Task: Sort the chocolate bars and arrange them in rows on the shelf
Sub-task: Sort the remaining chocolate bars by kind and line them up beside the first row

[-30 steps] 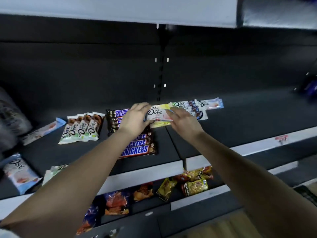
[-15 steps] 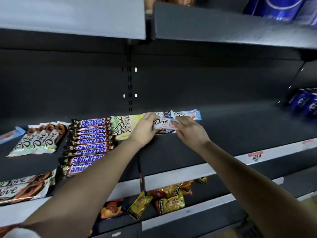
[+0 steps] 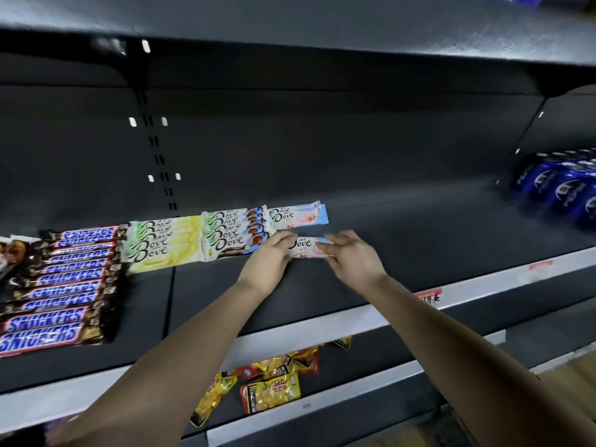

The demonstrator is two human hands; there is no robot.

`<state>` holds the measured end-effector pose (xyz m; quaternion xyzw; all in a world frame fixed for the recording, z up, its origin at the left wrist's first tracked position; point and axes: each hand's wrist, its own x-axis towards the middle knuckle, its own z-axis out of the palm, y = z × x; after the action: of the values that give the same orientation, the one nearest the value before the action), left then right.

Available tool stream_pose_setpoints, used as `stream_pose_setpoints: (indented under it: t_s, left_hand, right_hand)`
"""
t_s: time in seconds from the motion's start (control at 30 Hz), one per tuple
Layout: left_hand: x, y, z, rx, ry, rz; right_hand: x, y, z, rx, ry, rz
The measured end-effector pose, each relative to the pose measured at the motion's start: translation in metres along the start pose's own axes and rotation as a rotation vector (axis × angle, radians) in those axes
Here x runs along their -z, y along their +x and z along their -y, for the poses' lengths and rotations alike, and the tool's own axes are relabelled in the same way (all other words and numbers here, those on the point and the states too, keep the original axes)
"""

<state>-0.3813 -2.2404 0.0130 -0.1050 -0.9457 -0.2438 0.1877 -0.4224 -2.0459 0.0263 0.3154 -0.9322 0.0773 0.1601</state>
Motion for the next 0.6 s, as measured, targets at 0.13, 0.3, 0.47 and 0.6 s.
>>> stream_pose_setpoints:
  t_s: [0.13, 0.3, 0.47, 0.6]
  left_hand:
    - [-0.007, 0.012, 0.001, -0.042, 0.237, -0.052]
    - [-0.008, 0.023, 0.007, -0.031, 0.34, -0.059]
    - [-0.01, 0.028, 0.004, 0.02, 0.355, -0.014]
    - [-0.011, 0.029, 0.007, -0.148, 0.419, 0.041]
  right_hand:
    - [-0.008, 0.008, -0.015, -0.014, 0.06, -0.004]
    - [-0.02, 0.021, -0.021, 0.02, 0.14, -0.076]
    - [-0.031, 0.039, -0.027, 0.046, 0.16, -0.139]
    - [-0.039, 0.057, -0.03, 0.045, 0.176, -0.112]
